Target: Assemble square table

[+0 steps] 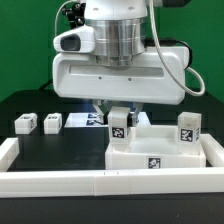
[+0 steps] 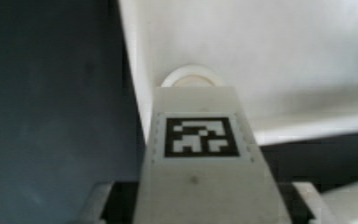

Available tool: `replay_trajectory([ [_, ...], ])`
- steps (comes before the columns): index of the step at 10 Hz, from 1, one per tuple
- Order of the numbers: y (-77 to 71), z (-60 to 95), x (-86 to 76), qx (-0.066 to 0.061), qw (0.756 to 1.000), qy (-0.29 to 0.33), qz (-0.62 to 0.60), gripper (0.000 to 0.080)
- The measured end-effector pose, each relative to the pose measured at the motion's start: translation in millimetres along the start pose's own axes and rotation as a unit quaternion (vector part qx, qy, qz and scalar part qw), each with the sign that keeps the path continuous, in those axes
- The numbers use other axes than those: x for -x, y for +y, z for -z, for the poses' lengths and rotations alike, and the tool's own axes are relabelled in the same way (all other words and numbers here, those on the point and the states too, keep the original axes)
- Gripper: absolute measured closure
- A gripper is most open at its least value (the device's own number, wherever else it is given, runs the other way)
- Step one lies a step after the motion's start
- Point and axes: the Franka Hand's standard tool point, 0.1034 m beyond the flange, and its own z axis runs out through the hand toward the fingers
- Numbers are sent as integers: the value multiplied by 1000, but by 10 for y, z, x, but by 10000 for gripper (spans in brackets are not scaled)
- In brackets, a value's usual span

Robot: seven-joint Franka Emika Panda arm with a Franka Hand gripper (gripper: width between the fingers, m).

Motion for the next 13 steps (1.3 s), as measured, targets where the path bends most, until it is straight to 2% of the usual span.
replay_trajectory([
  [3,-85,-3,40,-4,994,10,-107,509],
  [5,-79,-2,41,-4,977,18,-212,509],
  [7,-88,-1,38,-9,946,24,-323,509],
  [13,-132,-8,69,-20,870,20,-492,509],
])
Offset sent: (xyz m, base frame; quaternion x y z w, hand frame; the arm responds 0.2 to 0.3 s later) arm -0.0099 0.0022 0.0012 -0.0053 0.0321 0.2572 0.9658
